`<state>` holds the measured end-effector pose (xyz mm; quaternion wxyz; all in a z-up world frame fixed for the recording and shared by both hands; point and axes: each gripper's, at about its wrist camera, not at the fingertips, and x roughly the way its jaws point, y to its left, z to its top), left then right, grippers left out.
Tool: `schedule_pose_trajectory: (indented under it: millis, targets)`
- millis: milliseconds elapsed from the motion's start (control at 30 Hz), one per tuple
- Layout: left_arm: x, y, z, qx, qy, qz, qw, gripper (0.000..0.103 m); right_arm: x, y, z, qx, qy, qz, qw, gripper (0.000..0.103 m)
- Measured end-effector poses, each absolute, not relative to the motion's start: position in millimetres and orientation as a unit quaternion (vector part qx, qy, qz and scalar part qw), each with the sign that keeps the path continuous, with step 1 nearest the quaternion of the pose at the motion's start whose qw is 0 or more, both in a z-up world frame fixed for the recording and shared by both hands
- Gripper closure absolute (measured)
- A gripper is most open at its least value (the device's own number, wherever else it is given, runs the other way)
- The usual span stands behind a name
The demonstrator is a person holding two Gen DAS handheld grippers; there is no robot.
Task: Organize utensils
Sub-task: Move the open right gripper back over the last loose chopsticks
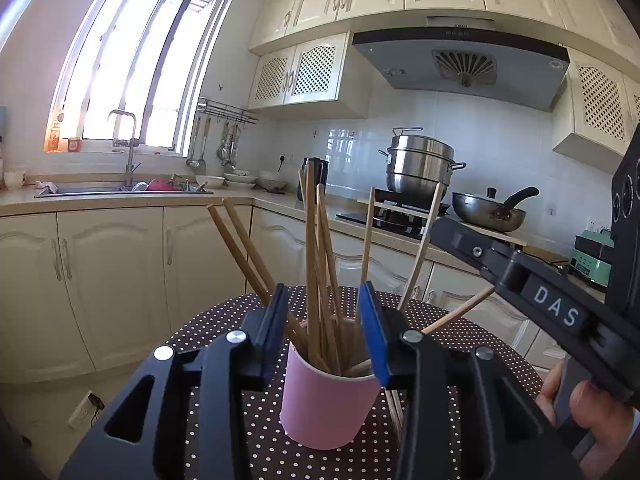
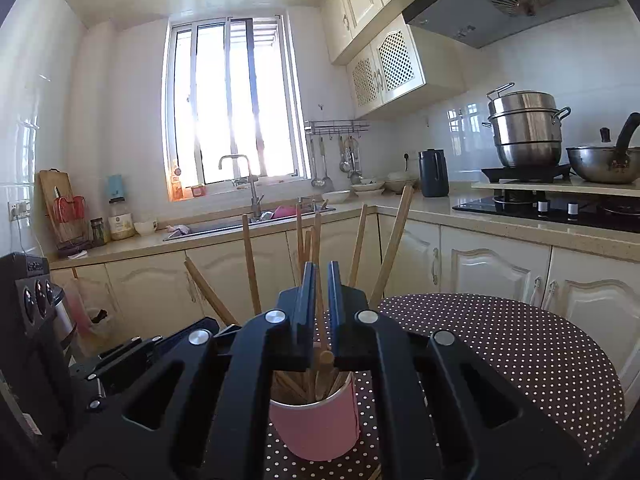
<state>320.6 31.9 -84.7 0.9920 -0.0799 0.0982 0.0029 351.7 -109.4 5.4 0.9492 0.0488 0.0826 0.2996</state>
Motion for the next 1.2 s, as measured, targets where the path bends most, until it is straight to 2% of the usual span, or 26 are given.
schedule_pose_trajectory:
  millis: [67,267,533,633,667,733,1000,1200]
  targets:
    - [313.9,29.0,-80.6,-0.072,0.095,0.009,0.993,0.058,343.7,-114.9,8.4,0.046,0.081,0.294,0.951,0.096]
    - [295.3,17.3,-72.8,-0.051,0.094,0.013,0.994,0.048,319.6,-137.1,7.9,0.041,0.088,0.273,0.957,0.096]
    - [280.7,-4.3,-68.9,-0.032,0.114,0.01,0.993,0.044,294.3,-167.2,5.3,0.044,0.097,0.249,0.963,0.095]
    - [278.0,-11.8,-68.6,-0.028,0.124,0.003,0.992,0.042,288.3,-178.7,5.5,0.047,0.098,0.24,0.965,0.081]
    - [278.0,-14.0,-69.2,-0.026,0.129,0.001,0.991,0.042,287.9,-181.7,4.5,0.048,0.101,0.236,0.965,0.073]
    - [278.2,-18.4,-71.4,-0.022,0.14,0.001,0.99,0.042,289.2,-188.1,0.0,0.052,0.114,0.232,0.965,0.071]
    - [302.6,-30.1,-91.8,-0.015,0.241,-0.006,0.97,0.042,309.7,-200.6,-33.9,0.056,0.193,0.202,0.959,0.07]
    - [319.9,-27.9,-113.4,-0.03,0.317,-0.003,0.948,0.042,337.7,-202.9,-64.2,0.073,0.283,0.195,0.936,0.07]
